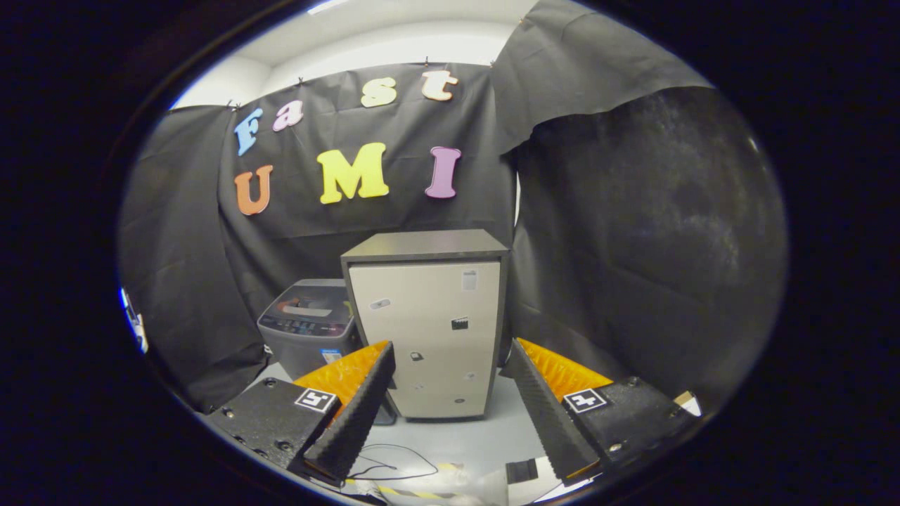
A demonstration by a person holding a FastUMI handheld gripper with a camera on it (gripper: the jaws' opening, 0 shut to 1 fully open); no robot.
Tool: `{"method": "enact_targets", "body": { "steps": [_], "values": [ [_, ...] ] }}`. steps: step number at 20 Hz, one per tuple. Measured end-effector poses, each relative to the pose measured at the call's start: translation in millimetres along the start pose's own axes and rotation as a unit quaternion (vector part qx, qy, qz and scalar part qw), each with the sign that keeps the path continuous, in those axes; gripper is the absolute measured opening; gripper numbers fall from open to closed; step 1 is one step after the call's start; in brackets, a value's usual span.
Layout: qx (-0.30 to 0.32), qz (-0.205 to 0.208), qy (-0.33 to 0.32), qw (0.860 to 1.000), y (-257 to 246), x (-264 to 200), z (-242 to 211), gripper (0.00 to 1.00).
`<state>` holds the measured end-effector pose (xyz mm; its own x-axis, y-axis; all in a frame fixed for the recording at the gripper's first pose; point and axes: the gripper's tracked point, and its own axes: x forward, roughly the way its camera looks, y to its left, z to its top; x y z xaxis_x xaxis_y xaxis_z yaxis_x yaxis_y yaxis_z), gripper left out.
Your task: Put the clothes into the washing machine and then close the washing machine lid.
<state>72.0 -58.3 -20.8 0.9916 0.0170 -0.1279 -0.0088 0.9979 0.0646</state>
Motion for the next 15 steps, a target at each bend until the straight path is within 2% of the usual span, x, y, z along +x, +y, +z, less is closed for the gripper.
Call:
{"method": "enact_targets", "body": {
  "steps": [15],
  "values": [
    [-0.002,-0.003,0.004,1.000,-0.4,-2.4,-0.4,1.00]
  ]
}}
